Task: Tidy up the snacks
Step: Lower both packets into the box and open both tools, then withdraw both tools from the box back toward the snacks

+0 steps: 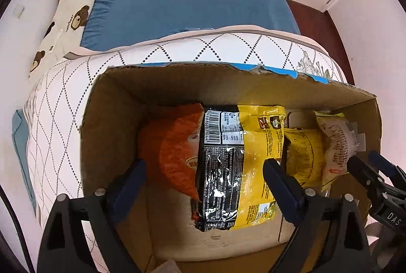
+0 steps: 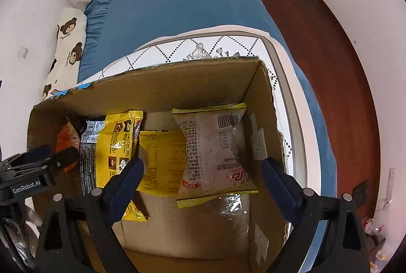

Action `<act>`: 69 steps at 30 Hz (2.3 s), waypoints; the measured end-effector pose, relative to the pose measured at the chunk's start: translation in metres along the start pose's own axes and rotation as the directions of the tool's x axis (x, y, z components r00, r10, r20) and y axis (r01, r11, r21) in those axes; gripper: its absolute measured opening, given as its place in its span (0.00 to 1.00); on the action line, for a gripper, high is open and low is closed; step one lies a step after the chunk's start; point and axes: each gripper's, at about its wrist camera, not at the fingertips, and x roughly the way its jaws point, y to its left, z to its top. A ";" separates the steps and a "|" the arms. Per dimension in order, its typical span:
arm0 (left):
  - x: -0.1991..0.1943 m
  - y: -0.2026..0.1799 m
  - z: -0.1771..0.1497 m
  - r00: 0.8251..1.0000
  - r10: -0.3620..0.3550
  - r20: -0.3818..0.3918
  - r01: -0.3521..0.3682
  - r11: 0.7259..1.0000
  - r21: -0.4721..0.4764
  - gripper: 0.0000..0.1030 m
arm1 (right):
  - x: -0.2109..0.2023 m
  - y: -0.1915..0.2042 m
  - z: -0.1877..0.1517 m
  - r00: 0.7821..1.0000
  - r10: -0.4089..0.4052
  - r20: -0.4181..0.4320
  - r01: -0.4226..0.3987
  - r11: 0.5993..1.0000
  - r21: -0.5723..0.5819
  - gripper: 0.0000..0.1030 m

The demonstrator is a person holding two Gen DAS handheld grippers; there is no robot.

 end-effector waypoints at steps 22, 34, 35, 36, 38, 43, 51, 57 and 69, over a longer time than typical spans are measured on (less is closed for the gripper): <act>-0.082 -0.004 -0.142 0.943 0.034 0.330 -0.038 0.999 0.006 0.91 | -0.078 0.015 -0.119 0.979 0.023 0.205 -0.002 0.995 -0.102 0.93; -0.143 -0.012 -0.219 0.873 0.044 0.486 -0.060 0.998 0.016 0.91 | -0.164 0.019 -0.197 0.915 0.030 0.401 0.027 0.990 -0.136 0.93; -0.146 -0.012 -0.224 0.869 0.041 0.493 -0.056 0.998 0.015 0.91 | -0.170 0.019 -0.204 0.908 0.023 0.419 0.039 0.989 -0.140 0.93; -0.151 -0.014 -0.229 0.861 0.047 0.506 -0.062 0.998 0.013 0.91 | -0.175 0.018 -0.207 0.903 0.021 0.429 0.044 0.989 -0.142 0.93; -0.160 -0.015 -0.241 0.845 0.054 0.532 -0.069 0.998 0.007 0.91 | -0.185 0.016 -0.218 0.891 0.017 0.454 0.053 0.989 -0.140 0.93; -0.177 -0.015 -0.263 0.832 0.034 0.553 -0.043 0.999 0.004 0.91 | -0.207 0.004 -0.243 0.874 0.032 0.485 0.030 0.992 -0.119 0.93; -0.178 -0.015 -0.293 0.840 0.020 0.542 -0.030 1.000 0.010 0.91 | -0.210 -0.024 -0.275 0.902 0.110 0.418 -0.106 0.994 -0.034 0.93; -0.111 -0.060 -0.323 0.921 0.006 0.389 -0.114 0.961 0.253 0.91 | -0.156 -0.069 -0.310 0.964 0.112 0.240 -0.137 0.986 0.093 0.93; 0.030 -0.196 -0.418 0.991 0.063 0.117 -0.133 0.534 0.835 0.91 | -0.057 -0.184 -0.391 0.997 0.073 -0.009 -0.065 0.922 0.382 0.78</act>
